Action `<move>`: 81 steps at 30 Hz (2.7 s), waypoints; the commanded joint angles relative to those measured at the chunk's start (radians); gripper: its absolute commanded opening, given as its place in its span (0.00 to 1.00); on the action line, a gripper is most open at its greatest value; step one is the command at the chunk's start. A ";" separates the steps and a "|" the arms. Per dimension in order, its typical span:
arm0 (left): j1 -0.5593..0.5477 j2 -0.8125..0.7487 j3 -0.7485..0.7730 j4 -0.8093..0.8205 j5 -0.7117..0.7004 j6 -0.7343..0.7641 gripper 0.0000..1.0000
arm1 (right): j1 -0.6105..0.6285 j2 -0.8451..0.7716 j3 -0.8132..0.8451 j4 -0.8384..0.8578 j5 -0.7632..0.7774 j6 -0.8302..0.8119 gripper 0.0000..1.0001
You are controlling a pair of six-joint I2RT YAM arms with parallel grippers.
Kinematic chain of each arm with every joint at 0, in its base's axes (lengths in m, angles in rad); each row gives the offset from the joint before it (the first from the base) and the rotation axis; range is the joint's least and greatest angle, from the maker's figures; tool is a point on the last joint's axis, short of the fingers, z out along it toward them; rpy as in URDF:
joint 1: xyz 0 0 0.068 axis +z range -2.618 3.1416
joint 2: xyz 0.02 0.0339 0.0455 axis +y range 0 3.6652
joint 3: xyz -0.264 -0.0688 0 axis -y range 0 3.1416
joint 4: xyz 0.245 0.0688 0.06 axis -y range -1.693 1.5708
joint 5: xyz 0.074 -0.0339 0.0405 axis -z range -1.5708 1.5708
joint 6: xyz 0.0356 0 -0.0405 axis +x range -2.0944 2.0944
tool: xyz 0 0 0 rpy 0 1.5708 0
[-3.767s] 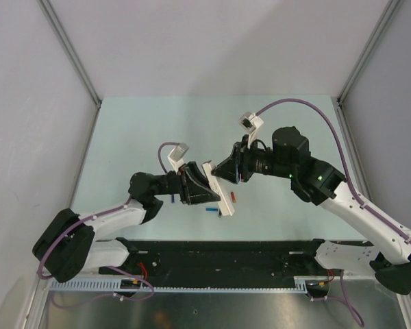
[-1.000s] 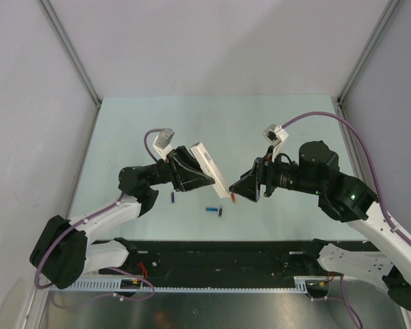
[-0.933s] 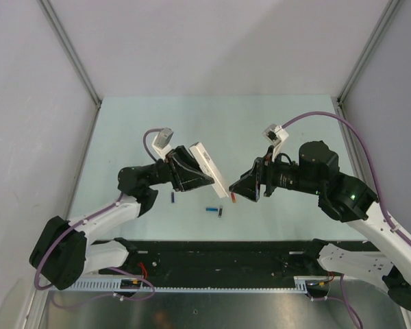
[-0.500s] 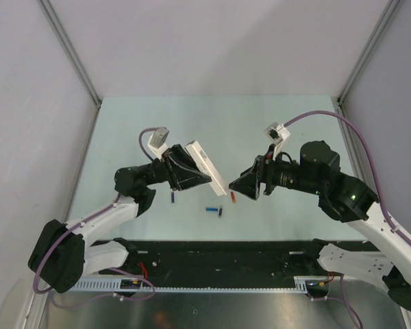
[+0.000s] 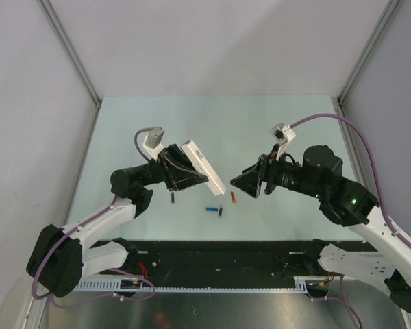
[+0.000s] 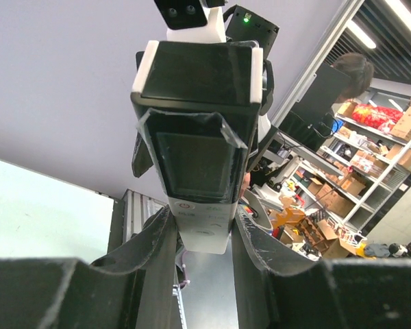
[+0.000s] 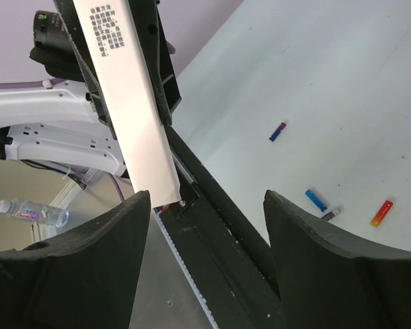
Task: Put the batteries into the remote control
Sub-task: Remove the battery cover from the remote control.
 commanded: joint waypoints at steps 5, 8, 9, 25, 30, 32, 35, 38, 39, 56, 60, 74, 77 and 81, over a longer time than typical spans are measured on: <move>0.019 -0.041 -0.003 0.369 0.021 -0.022 0.00 | 0.007 0.012 0.002 0.078 -0.037 -0.015 0.73; 0.025 -0.042 -0.003 0.369 0.023 -0.028 0.00 | 0.005 0.012 0.002 0.086 -0.040 -0.021 0.73; 0.027 -0.044 -0.003 0.369 0.023 -0.028 0.00 | 0.005 0.013 0.002 0.089 -0.040 -0.021 0.73; 0.033 -0.071 -0.026 0.369 0.026 -0.033 0.00 | 0.007 0.055 0.002 0.146 -0.075 0.007 1.00; 0.039 -0.078 -0.029 0.369 0.031 -0.040 0.00 | 0.007 0.053 0.002 0.144 -0.063 0.012 1.00; 0.039 -0.079 -0.028 0.369 0.029 -0.039 0.00 | 0.007 0.048 0.002 0.141 -0.055 0.013 1.00; 0.039 -0.082 -0.026 0.369 0.029 -0.040 0.00 | 0.008 0.050 0.002 0.140 -0.058 0.016 1.00; 0.039 -0.087 -0.028 0.369 0.028 -0.042 0.00 | 0.007 0.051 0.002 0.146 -0.064 0.019 1.00; 0.039 -0.088 -0.028 0.369 0.028 -0.040 0.00 | 0.007 0.051 0.002 0.147 -0.064 0.021 1.00; 0.050 -0.088 -0.020 0.369 0.038 -0.047 0.00 | 0.007 0.045 0.002 0.129 -0.046 0.024 1.00; 0.053 -0.087 -0.018 0.369 0.040 -0.047 0.00 | 0.010 0.036 0.002 0.126 -0.040 0.024 1.00; 0.073 -0.099 -0.028 0.369 0.037 -0.050 0.00 | 0.019 0.045 0.002 0.123 -0.021 0.025 1.00; 0.073 -0.102 -0.029 0.369 0.035 -0.050 0.00 | 0.020 0.045 0.002 0.126 -0.018 0.028 1.00; 0.077 -0.108 -0.032 0.368 0.037 -0.050 0.00 | 0.022 0.047 0.002 0.127 -0.018 0.033 1.00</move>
